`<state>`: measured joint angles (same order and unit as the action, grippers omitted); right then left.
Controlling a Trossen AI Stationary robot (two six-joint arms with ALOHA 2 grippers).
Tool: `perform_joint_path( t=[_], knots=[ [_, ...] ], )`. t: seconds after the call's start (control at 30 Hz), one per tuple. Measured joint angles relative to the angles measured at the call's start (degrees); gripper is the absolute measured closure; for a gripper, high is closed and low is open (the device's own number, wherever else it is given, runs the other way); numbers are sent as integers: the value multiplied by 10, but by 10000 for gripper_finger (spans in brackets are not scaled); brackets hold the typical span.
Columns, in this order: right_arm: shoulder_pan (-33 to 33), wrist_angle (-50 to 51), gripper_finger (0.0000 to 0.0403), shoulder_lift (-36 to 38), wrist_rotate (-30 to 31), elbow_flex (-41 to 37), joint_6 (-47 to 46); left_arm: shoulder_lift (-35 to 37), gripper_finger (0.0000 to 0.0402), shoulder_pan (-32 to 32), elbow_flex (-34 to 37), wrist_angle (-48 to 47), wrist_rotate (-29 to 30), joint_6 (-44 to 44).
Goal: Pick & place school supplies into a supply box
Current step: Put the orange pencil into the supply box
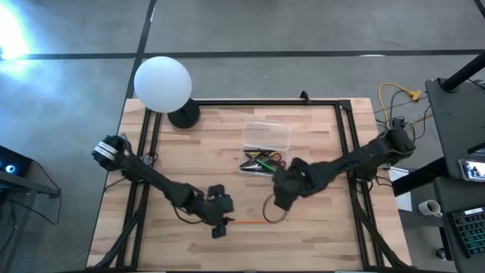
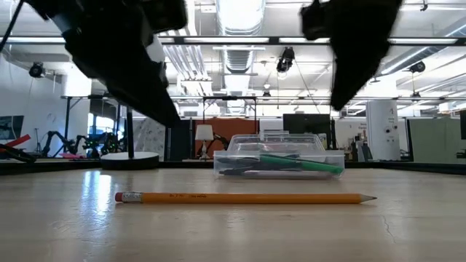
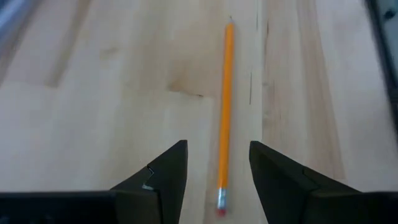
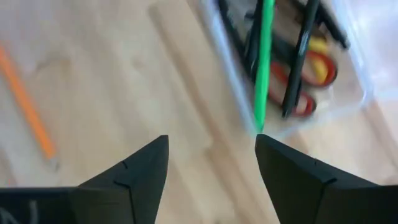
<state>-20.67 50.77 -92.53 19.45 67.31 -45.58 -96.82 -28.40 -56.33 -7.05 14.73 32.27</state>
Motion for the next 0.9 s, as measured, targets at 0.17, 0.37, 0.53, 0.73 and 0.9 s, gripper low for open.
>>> perform_joint_path(
  t=[0.17,0.37,0.53,0.73,0.9],
  knots=[
    [-64,44,171,12,2,-1,-58,-87,245,-1,-83,-36,-27,-9],
    [-117,60,172,13,2,-8,-102,-167,247,-1,-165,-84,-28,-4],
    [-155,61,177,13,22,-10,-141,-206,276,1,-225,-170,-25,-3],
    [-192,61,179,13,31,-13,-176,-216,336,1,-246,-203,-22,-2],
    [-214,60,179,13,48,-14,-204,-216,384,5,-238,-200,-22,-2]
  ],
)
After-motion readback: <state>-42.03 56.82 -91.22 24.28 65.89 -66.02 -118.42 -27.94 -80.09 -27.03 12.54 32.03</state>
